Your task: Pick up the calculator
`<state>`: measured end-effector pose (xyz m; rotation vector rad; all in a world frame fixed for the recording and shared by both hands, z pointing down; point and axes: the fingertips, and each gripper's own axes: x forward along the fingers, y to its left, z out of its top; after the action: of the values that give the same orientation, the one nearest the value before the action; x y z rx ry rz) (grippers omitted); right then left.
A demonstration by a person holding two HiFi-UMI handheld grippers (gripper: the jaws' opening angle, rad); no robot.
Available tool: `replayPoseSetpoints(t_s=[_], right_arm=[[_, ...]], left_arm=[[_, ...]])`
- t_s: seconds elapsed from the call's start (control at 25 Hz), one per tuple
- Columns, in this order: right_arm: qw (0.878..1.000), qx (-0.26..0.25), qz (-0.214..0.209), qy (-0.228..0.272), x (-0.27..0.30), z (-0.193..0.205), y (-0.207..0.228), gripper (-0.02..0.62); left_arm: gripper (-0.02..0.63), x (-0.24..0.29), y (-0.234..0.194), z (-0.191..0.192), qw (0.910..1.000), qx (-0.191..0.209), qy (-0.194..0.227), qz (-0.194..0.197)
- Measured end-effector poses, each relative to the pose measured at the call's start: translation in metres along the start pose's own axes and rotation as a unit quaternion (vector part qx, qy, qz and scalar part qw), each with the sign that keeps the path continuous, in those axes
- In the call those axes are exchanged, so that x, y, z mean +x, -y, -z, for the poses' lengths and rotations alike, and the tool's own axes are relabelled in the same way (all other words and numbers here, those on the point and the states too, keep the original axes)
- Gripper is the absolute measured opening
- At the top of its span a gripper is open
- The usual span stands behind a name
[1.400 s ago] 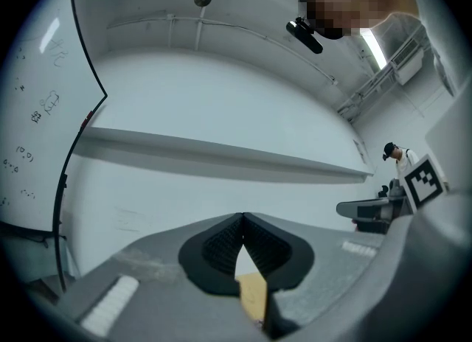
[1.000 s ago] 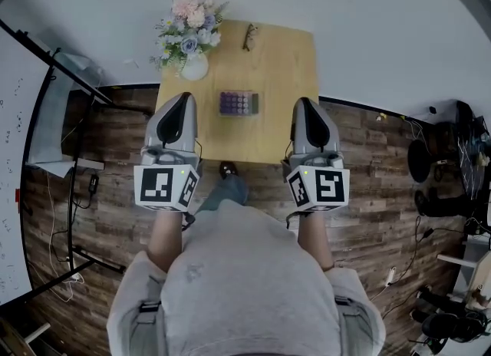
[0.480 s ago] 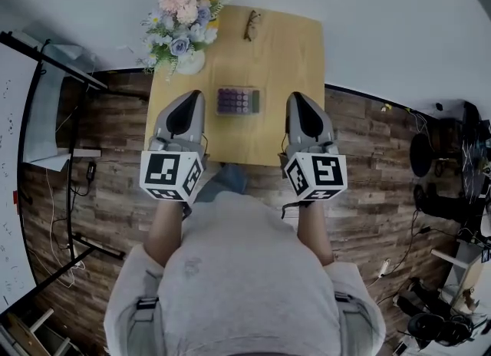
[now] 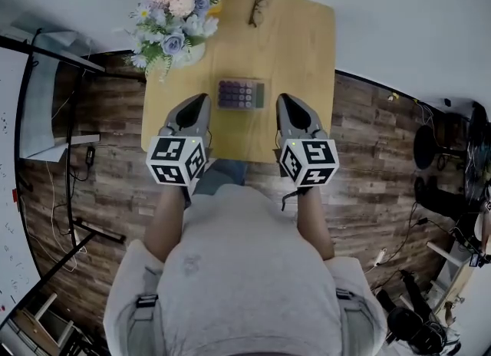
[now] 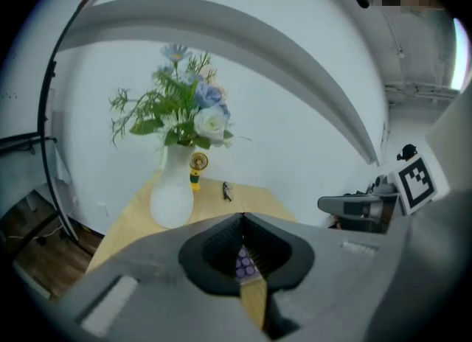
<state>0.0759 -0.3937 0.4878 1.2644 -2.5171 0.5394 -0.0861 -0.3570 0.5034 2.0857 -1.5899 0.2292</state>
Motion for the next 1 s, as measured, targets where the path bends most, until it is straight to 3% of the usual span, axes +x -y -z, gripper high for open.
replayPoseSetpoints(t_s=[0.48,0.8,1.0], right_arm=[[0.992,0.062,0.001,-0.11,0.041,0.066,0.019,0.014],[0.983,0.094,0.008,-0.156,0.063,0.095,0.029,0.055],[0.977,0.117,0.008,-0.179,0.075,0.112,0.032,0.114]], left_arm=[[0.01,0.042,-0.026,0.059,0.9931,-0.073,-0.092,-0.004],[0.08,0.068,-0.03,0.085,0.9868,-0.078,-0.142,0.007],[0.149,0.082,-0.031,0.1,0.9821,-0.082,-0.169,0.017]])
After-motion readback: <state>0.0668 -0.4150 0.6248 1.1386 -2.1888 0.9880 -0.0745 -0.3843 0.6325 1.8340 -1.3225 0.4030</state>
